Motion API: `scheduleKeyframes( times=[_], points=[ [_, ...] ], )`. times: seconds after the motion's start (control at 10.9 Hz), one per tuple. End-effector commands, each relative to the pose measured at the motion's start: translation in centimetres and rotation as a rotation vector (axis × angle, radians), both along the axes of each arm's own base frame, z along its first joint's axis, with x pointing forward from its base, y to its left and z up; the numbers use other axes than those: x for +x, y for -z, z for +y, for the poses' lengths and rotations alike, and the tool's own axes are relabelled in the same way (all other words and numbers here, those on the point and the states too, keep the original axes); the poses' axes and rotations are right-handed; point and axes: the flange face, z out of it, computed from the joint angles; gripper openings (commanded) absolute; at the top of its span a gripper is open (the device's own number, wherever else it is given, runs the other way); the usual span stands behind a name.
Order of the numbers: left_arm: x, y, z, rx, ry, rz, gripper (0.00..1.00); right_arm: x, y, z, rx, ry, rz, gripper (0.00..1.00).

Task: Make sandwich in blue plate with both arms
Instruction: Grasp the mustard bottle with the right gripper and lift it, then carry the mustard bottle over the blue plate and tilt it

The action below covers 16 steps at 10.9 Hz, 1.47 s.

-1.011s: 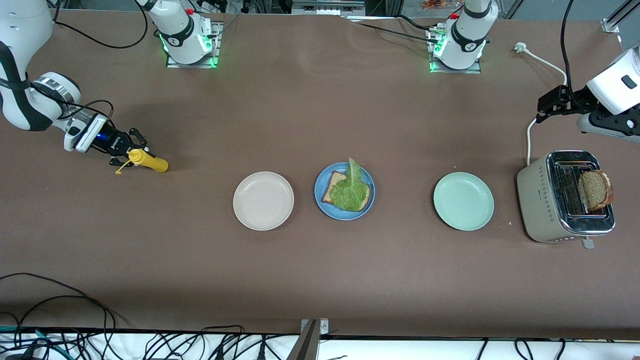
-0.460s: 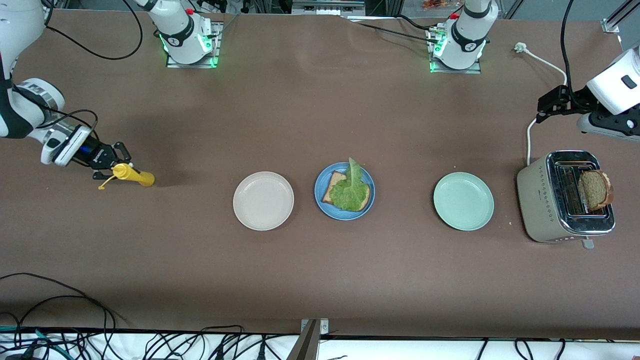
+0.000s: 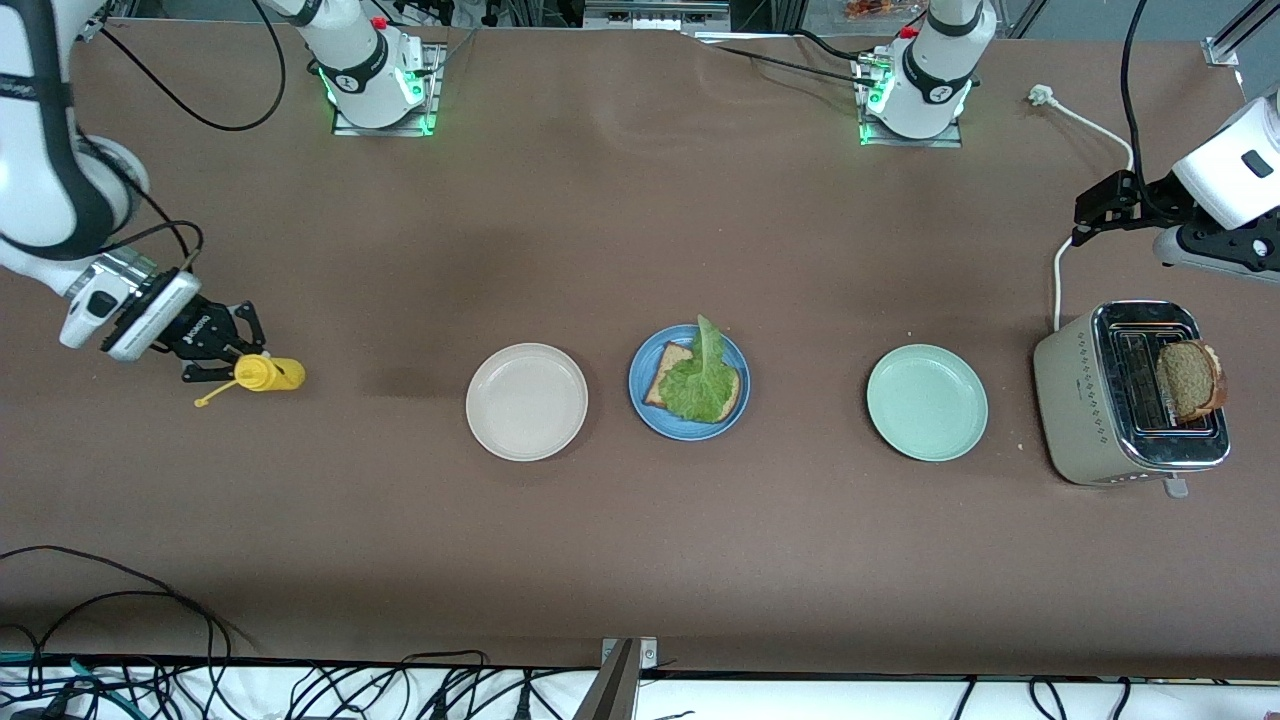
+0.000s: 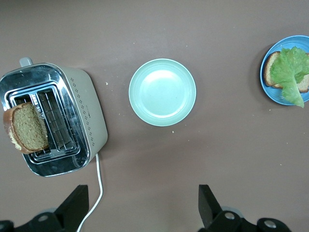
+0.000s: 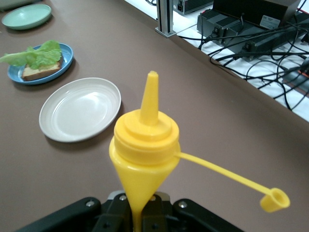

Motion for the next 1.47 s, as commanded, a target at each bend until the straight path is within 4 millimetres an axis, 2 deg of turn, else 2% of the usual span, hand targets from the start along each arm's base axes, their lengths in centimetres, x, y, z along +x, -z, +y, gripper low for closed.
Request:
scheduleKeyframes(
  times=[0.0, 0.28, 0.37, 0.46, 0.55, 0.74, 0.83, 0.92, 1.01, 1.1, 1.29, 1.38],
  points=[
    [-0.4, -0.4, 0.0, -0.01, 0.007, 0.002, 1.0, 1.4, -4.4, 9.2, -0.149, 0.056, 0.009, 0.06],
    [-0.4, -0.4, 0.0, -0.01, 0.006, 0.002, 1.0, 2.6, -7.9, 19.8, -0.296, 0.111, 0.052, 0.06],
    [-0.4, -0.4, 0.0, -0.01, 0.007, 0.002, 1.0, 2.6, -8.7, 24.1, -0.343, 0.13, 0.064, 0.06],
    [-0.4, -0.4, 0.0, -0.01, 0.007, 0.002, 1.0, 2.3, -9.2, 28.0, -0.406, 0.168, 0.071, 0.06],
    [-0.4, -0.4, 0.0, -0.01, 0.006, 0.002, 1.0, 1.5, -9.2, 32.5, -0.484, 0.21, 0.083, 0.06],
    [-0.4, -0.4, 0.0, -0.01, 0.007, 0.002, 1.0, -0.2, -10.3, 41.8, -0.681, 0.311, 0.064, 0.05],
    [-0.4, -0.4, 0.0, -0.01, 0.007, 0.002, 1.0, -1.6, -9.4, 46.9, -0.767, 0.339, 0.065, 0.05],
    [-0.4, -0.4, 0.0, -0.01, 0.007, 0.002, 1.0, -2.6, -8.0, 51.0, -0.836, 0.357, 0.075, 0.05],
    [-0.4, -0.4, 0.1, -0.01, 0.006, 0.002, 1.0, -3.4, -6.4, 54.3, -0.914, 0.365, 0.06, 0.05],
    [-0.4, -0.4, 0.0, -0.01, 0.007, 0.002, 1.0, -4.2, -5.3, 56.9, -0.992, 0.367, 0.034, 0.05],
    [-0.4, -0.4, 0.0, -0.01, 0.007, 0.002, 1.0, -5.6, -2.7, 59.8, -1.106, 0.346, -0.021, 0.05],
    [-0.4, -0.4, 0.1, -0.01, 0.006, 0.002, 1.0, -6.1, -1.6, 60.5, -1.167, 0.32, -0.08, 0.05]
  ],
)
